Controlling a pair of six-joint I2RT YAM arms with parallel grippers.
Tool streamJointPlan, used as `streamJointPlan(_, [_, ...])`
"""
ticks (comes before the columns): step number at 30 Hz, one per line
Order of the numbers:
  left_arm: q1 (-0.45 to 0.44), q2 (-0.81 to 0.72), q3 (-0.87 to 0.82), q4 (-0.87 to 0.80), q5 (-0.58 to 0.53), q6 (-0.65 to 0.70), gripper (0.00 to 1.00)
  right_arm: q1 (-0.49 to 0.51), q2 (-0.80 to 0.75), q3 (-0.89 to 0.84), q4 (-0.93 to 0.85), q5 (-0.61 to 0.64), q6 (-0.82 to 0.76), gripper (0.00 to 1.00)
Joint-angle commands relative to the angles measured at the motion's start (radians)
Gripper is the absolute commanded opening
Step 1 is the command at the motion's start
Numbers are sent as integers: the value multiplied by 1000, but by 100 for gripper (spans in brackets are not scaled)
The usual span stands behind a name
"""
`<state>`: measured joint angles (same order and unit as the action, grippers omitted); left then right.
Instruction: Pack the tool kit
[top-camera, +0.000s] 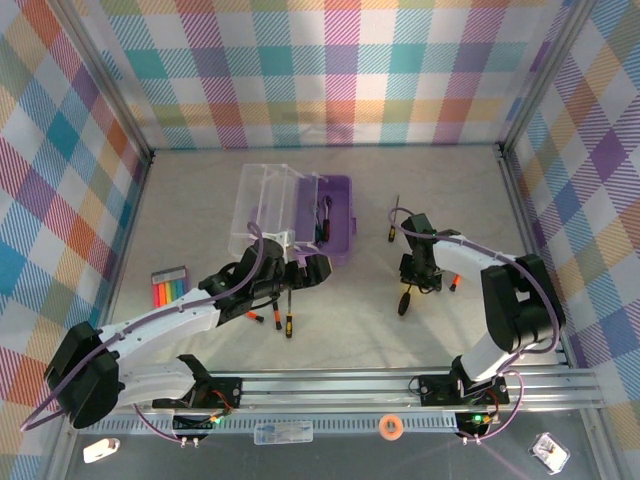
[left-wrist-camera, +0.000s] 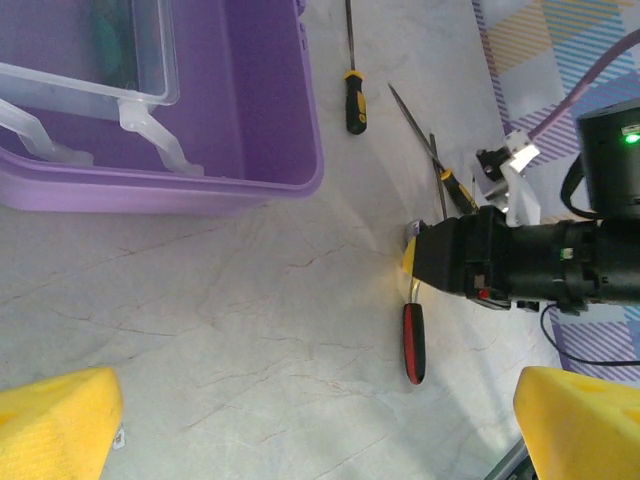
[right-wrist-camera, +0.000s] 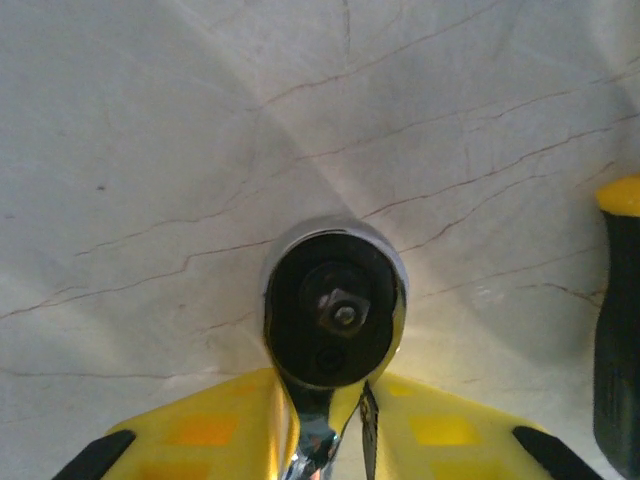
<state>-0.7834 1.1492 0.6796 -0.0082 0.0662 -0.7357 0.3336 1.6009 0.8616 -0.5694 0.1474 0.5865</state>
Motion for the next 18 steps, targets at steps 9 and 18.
streamJointPlan(9, [-9,-45,25,-72,-52,51,100,-4,-11,-29,42,-35,-18,16])
streamJointPlan(18, [-9,-58,46,-114,-110,65,100,-4,-85,-2,18,-16,-49,14])
